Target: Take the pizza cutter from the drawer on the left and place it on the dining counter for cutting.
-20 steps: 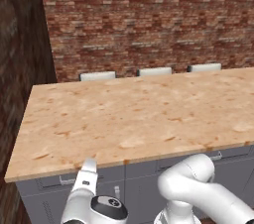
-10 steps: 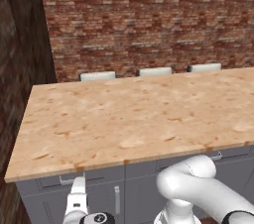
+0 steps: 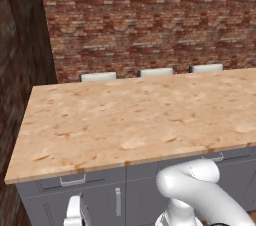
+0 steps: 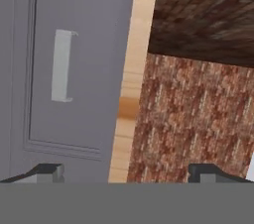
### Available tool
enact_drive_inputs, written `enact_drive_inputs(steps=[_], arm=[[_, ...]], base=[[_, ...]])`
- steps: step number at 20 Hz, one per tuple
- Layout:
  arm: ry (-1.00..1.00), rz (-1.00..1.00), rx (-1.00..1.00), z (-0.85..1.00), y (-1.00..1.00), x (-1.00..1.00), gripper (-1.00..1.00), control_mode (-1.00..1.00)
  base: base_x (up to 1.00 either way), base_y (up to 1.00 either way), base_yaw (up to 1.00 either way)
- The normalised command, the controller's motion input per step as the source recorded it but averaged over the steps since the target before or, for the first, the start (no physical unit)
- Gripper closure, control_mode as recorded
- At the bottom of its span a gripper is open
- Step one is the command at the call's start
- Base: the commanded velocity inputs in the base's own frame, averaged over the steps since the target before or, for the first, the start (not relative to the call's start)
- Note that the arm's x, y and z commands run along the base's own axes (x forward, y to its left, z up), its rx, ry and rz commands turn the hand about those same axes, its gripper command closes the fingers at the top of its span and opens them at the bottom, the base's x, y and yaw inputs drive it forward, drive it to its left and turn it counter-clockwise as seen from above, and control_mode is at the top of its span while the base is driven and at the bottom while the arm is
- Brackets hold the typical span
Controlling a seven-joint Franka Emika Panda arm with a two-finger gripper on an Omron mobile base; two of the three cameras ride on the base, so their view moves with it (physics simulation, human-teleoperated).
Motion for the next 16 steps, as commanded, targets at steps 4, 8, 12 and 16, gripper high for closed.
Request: enact_drive_inputs(steps=[4, 8, 12, 16], arm=[[-0.27, 0.00, -0.11, -0.06, 0.00, 0.15, -1.00, -1.00], [-0.09, 0.00, 0.00, -0.03, 0.00, 0.26, -1.00, -1.00], [-0.01, 0.00, 0.00, -0.11, 0.00, 0.33, -1.00, -1.00], [0.00, 0.00, 0.00, -0.10, 0.00, 0.17, -1.00, -1.00]], base=[[0.00, 0.00, 0.00], [0.00, 0.00, 0.00], [0.00, 0.00, 0.00], [0.00, 0.00, 0.00]])
